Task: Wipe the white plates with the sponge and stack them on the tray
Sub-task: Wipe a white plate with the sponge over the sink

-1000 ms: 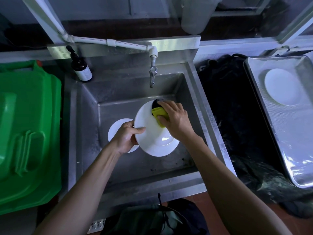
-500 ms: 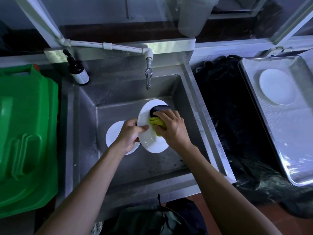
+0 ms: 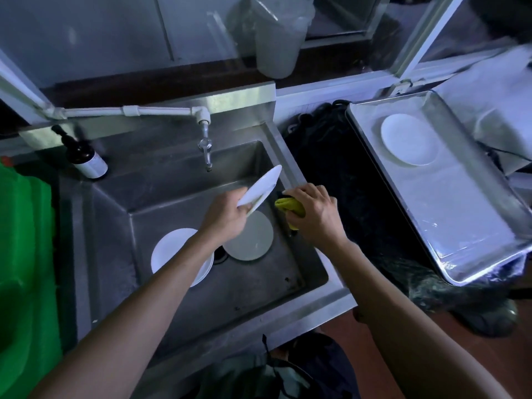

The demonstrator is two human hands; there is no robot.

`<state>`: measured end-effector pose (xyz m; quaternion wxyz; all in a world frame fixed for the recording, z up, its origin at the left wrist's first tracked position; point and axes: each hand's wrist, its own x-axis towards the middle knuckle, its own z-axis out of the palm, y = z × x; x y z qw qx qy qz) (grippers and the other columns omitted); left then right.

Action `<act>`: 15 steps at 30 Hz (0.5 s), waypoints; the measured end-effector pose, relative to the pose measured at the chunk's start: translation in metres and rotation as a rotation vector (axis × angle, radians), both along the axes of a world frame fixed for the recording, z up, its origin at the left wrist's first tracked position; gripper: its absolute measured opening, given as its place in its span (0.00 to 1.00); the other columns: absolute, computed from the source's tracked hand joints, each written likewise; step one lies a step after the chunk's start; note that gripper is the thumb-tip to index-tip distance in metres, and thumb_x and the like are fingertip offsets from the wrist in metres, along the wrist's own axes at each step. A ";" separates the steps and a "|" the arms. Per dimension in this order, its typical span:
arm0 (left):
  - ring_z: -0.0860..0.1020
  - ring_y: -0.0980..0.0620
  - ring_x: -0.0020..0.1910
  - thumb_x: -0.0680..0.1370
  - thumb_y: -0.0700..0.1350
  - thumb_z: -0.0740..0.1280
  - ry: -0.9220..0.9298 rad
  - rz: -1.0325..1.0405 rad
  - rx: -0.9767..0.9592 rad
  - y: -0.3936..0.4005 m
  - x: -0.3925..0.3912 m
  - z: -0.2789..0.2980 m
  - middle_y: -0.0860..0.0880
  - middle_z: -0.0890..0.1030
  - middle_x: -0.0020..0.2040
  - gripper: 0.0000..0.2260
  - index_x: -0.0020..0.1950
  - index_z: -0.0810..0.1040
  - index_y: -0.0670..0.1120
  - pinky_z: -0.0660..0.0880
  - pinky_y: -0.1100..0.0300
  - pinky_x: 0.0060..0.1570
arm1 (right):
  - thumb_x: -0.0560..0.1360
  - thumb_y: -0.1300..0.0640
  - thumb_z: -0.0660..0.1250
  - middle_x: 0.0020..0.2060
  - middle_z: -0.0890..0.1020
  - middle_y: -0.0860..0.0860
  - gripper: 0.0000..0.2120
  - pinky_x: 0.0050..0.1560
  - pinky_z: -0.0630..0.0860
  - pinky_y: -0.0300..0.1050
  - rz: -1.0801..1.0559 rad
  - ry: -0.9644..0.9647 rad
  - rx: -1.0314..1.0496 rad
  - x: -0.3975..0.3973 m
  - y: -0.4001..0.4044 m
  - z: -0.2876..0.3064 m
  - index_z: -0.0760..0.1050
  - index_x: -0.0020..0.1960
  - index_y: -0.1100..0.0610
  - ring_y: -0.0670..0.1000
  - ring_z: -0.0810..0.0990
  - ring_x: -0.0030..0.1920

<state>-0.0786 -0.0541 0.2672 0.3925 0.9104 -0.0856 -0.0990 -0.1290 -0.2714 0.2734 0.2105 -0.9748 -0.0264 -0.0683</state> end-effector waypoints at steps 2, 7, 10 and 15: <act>0.70 0.39 0.33 0.78 0.40 0.66 -0.110 -0.069 0.083 -0.024 0.007 0.009 0.48 0.69 0.30 0.09 0.41 0.68 0.44 0.68 0.49 0.32 | 0.74 0.49 0.72 0.58 0.77 0.46 0.20 0.54 0.72 0.59 -0.040 -0.015 0.005 0.002 -0.024 0.005 0.77 0.65 0.47 0.55 0.73 0.58; 0.78 0.37 0.36 0.80 0.39 0.65 -0.364 -0.226 0.230 -0.090 0.028 0.028 0.42 0.80 0.37 0.11 0.60 0.81 0.50 0.68 0.53 0.31 | 0.73 0.48 0.72 0.58 0.77 0.45 0.20 0.51 0.70 0.53 -0.137 -0.058 0.019 0.004 -0.094 0.014 0.77 0.65 0.45 0.54 0.73 0.57; 0.82 0.37 0.43 0.78 0.35 0.66 -0.434 -0.282 0.260 -0.135 0.041 0.037 0.44 0.86 0.47 0.19 0.64 0.81 0.53 0.75 0.51 0.36 | 0.73 0.48 0.72 0.58 0.78 0.45 0.20 0.52 0.71 0.55 -0.185 -0.084 0.054 0.004 -0.144 0.017 0.77 0.64 0.45 0.55 0.73 0.57; 0.84 0.42 0.48 0.76 0.31 0.65 -0.543 -0.409 0.272 -0.221 0.067 0.046 0.47 0.86 0.55 0.22 0.66 0.81 0.51 0.79 0.51 0.39 | 0.72 0.50 0.73 0.56 0.78 0.44 0.20 0.53 0.71 0.56 -0.285 -0.107 0.099 0.003 -0.230 0.023 0.78 0.64 0.43 0.54 0.73 0.57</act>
